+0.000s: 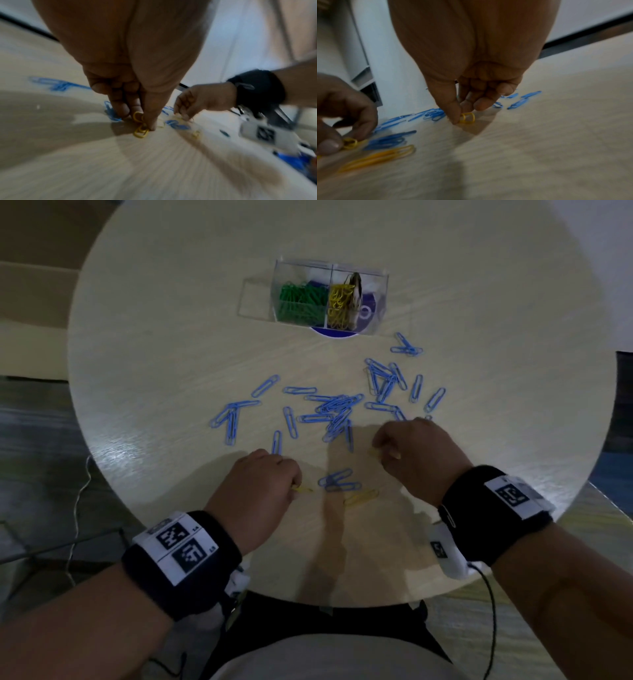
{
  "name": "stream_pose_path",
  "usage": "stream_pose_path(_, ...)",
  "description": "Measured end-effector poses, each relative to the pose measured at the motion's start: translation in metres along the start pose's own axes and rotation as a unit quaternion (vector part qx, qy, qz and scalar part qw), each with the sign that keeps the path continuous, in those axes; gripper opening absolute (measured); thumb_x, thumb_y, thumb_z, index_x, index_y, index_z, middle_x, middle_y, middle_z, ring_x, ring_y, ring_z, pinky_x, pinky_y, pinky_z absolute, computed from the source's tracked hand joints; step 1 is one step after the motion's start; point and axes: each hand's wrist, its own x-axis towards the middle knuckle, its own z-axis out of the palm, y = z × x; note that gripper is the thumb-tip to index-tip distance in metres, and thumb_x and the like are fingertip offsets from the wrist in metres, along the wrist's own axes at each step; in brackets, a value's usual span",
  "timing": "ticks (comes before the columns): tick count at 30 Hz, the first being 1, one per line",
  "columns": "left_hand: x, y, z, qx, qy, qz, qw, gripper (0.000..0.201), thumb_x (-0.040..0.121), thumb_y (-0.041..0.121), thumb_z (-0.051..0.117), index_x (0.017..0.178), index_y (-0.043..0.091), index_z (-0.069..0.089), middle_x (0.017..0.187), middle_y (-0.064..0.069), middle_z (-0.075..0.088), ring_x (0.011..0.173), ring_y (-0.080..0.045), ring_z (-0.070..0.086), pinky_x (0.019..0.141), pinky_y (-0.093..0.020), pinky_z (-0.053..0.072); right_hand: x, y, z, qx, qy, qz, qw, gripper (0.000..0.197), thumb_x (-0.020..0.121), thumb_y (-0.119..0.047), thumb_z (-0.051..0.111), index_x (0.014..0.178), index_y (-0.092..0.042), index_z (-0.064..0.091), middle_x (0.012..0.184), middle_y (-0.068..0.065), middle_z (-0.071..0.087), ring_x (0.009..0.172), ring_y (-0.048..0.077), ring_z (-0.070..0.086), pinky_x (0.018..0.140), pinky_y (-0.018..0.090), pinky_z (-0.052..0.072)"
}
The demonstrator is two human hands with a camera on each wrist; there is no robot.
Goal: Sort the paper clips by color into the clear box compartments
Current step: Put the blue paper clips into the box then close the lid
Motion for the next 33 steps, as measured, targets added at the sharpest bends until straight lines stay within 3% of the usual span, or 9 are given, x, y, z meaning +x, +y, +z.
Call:
stream_pose_path(3,0.001,0.001,-0.001,-0.018,-0.012,-0.026,0.999,0.018,0.071,0.017,0.073,0.084,0.025,0.062,0.079,0.004,0.063,0.082,-0.026,0.057,0.074,-0.037,0.045,-0.025,-0.006,-0.004,0.014,0.011,-0.051,0.999,0.014,0.074,-0.019,0.058,0.082,-0.024,0.068,0.078,0.004,0.065,0.077,0.03,0.059,0.069,0.036,0.048)
stream_pose_path(8,-0.01,0.005,-0.001,0.042,0.016,-0.003,0.999,0.015,0.073,0.014,0.068,0.082,0.025,0.063,0.081,0.001,0.058,0.078,-0.028,0.057,0.065,-0.038,0.049,-0.062,-0.022,0.021,-0.042,-0.049,-0.138,0.988,0.01,0.079,-0.023,0.054,0.077,-0.02,0.063,0.088,0.002,0.06,0.076,0.029,0.055,0.068,0.041,0.05)
stream_pose_path(14,-0.022,0.002,0.006,0.054,0.033,-0.018,0.998,0.007,0.083,0.023,0.056,0.088,0.022,0.061,0.078,-0.002,0.059,0.074,-0.031,0.058,0.061,-0.042,0.051,-0.065,-0.023,0.033,-0.049,-0.034,-0.109,0.992,0.005,0.082,-0.025,0.054,0.082,-0.023,0.058,0.079,0.0,0.058,0.073,0.027,0.053,0.069,0.04,0.048)
stream_pose_path(19,-0.025,0.007,0.004,0.129,-0.009,-0.027,0.991,0.012,0.07,0.014,0.069,0.074,0.018,0.059,0.069,-0.006,0.056,0.06,-0.032,0.057,0.048,-0.038,0.049,-0.066,-0.028,0.03,-0.047,-0.028,-0.091,0.994,0.007,0.073,-0.021,0.058,0.08,-0.02,0.06,0.073,0.001,0.059,0.066,0.026,0.058,0.062,0.032,0.048)
stream_pose_path(22,-0.021,0.002,-0.001,0.134,-0.017,-0.041,0.99,0.01,0.071,0.018,0.065,0.07,0.019,0.055,0.067,-0.005,0.055,0.055,-0.032,0.056,0.044,-0.036,0.047,-0.067,-0.027,0.025,-0.019,-0.024,-0.088,0.996,0.006,0.075,-0.021,0.057,0.079,-0.021,0.061,0.072,0.0,0.06,0.067,0.026,0.06,0.061,0.031,0.049)
stream_pose_path(25,-0.012,0.002,-0.013,0.064,-0.001,-0.057,0.996,0.011,0.074,0.031,0.051,0.074,0.022,0.056,0.07,-0.001,0.056,0.059,-0.03,0.059,0.046,-0.034,0.046,-0.061,-0.021,0.011,0.066,0.021,-0.037,0.997,0.009,0.075,-0.023,0.061,0.084,-0.026,0.064,0.075,-0.007,0.064,0.071,0.018,0.062,0.064,0.029,0.051)
stream_pose_path(27,0.004,0.003,-0.03,-0.03,0.041,-0.084,0.995,0.019,0.072,0.038,0.049,0.077,0.024,0.059,0.072,0.001,0.058,0.064,-0.026,0.062,0.055,-0.034,0.049,-0.049,-0.016,-0.003,0.137,0.059,0.002,0.989,0.014,0.074,-0.019,0.069,0.084,-0.029,0.065,0.074,-0.011,0.064,0.066,0.003,0.06,0.064,0.025,0.049)
stream_pose_path(30,0.048,0.004,-0.065,-0.159,0.118,-0.104,0.975,0.016,0.069,0.033,0.059,0.078,0.023,0.065,0.072,0.002,0.062,0.069,-0.018,0.062,0.068,-0.032,0.045,-0.018,-0.009,-0.03,0.193,0.112,0.044,0.974,0.022,0.072,-0.01,0.077,0.08,-0.028,0.067,0.069,-0.013,0.065,0.062,-0.003,0.058,0.059,0.008,0.041)
stream_pose_path(33,0.1,0.004,-0.098,-0.221,0.21,-0.109,0.946,0.016,0.072,0.028,0.063,0.082,0.02,0.071,0.075,0.001,0.067,0.068,-0.018,0.065,0.069,-0.03,0.05,0.021,-0.003,-0.055,0.228,0.138,0.058,0.962,0.018,0.075,-0.012,0.076,0.08,-0.026,0.067,0.068,-0.011,0.068,0.06,-0.002,0.06,0.057,0.007,0.039)
